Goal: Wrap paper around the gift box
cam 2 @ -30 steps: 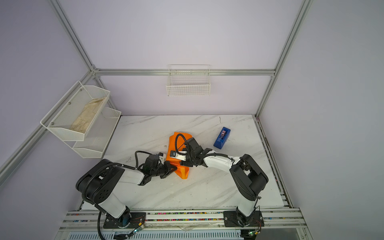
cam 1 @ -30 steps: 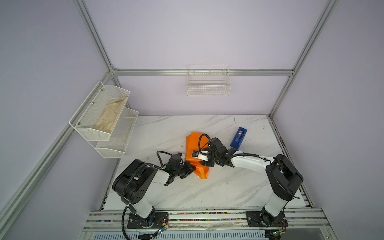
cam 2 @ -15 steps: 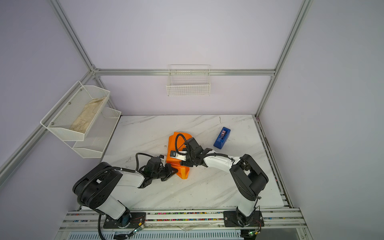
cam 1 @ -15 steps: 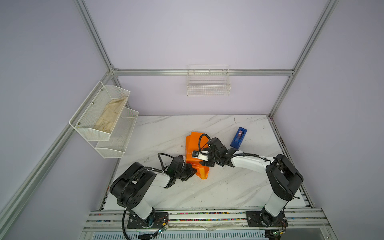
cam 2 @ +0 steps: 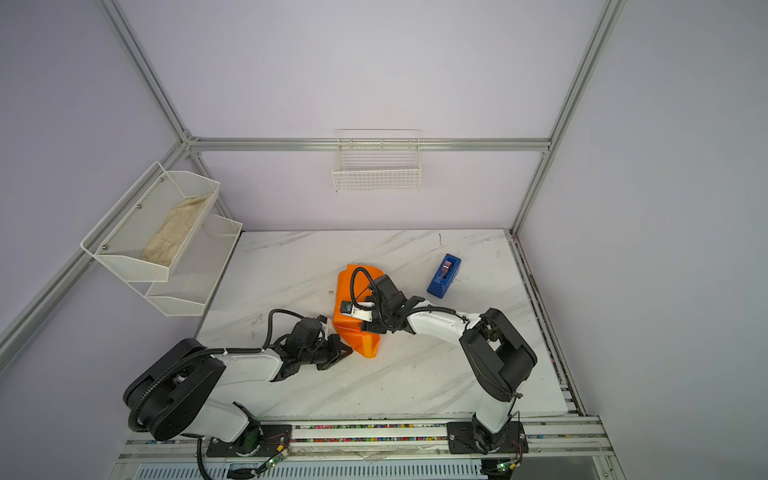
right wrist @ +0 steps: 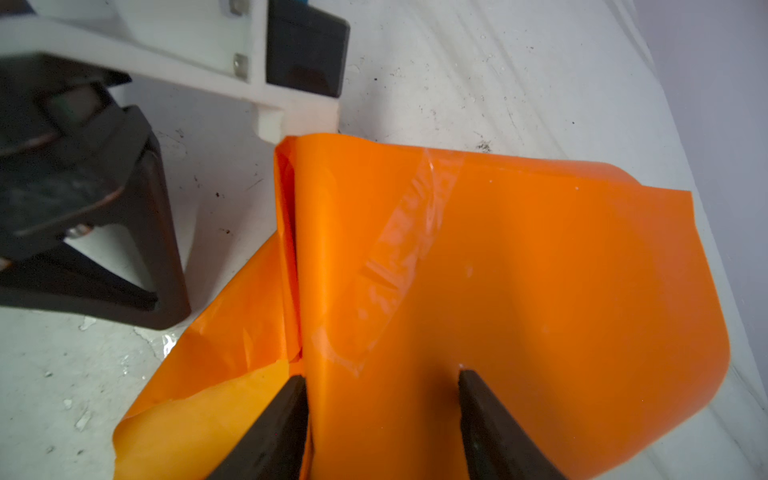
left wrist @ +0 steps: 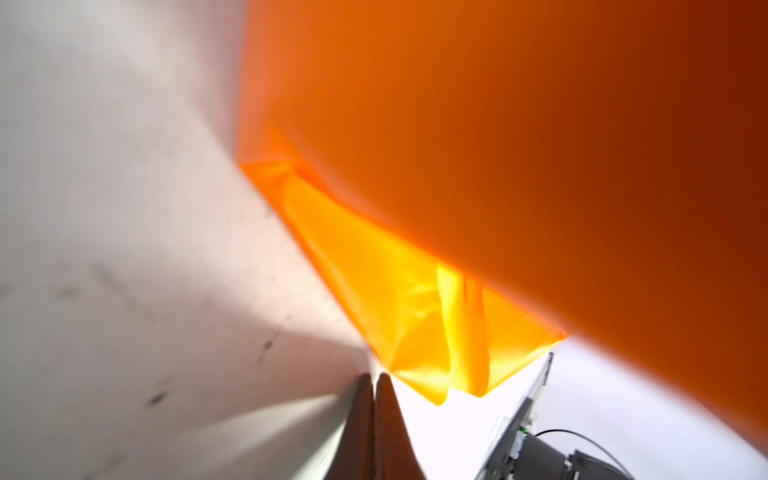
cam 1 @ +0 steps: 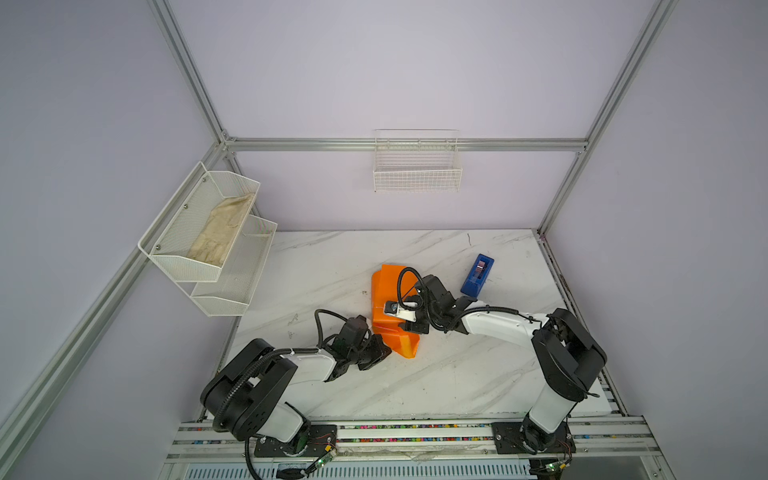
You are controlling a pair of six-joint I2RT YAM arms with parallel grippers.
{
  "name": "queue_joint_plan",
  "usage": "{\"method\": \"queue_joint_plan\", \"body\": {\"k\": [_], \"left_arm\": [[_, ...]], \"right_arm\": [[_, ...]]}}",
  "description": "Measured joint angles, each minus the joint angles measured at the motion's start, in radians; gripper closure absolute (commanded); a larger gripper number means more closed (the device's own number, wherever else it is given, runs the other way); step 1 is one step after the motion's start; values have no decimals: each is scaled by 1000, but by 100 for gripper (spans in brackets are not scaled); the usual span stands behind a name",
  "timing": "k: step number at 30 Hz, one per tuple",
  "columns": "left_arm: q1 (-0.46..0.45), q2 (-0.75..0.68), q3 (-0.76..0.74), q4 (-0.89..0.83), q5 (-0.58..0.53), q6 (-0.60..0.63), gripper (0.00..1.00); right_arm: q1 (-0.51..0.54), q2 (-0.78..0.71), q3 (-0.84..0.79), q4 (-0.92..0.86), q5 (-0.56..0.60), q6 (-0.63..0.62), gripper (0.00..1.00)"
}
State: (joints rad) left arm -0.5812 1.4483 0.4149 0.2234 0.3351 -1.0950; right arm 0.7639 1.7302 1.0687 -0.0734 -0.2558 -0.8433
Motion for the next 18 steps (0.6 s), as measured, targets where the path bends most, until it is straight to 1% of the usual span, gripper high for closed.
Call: {"method": "queue_joint_plan", "body": {"k": [5,9,12,18], "left_arm": [[72,-79,61,-153,-16,78,100],[120,-87,116,-179,-3,115,100],[136,-70,135,-180,18,128,100],[136,35,151,-161,54,130,100]], "right_arm": [[0,-6,0,-14,-8,3,40],[0,-19,0,-35,-15,12,40],[0,-37,0,-47,-19,21,39],[0,-105,0,-55,-22,60,38]]}}
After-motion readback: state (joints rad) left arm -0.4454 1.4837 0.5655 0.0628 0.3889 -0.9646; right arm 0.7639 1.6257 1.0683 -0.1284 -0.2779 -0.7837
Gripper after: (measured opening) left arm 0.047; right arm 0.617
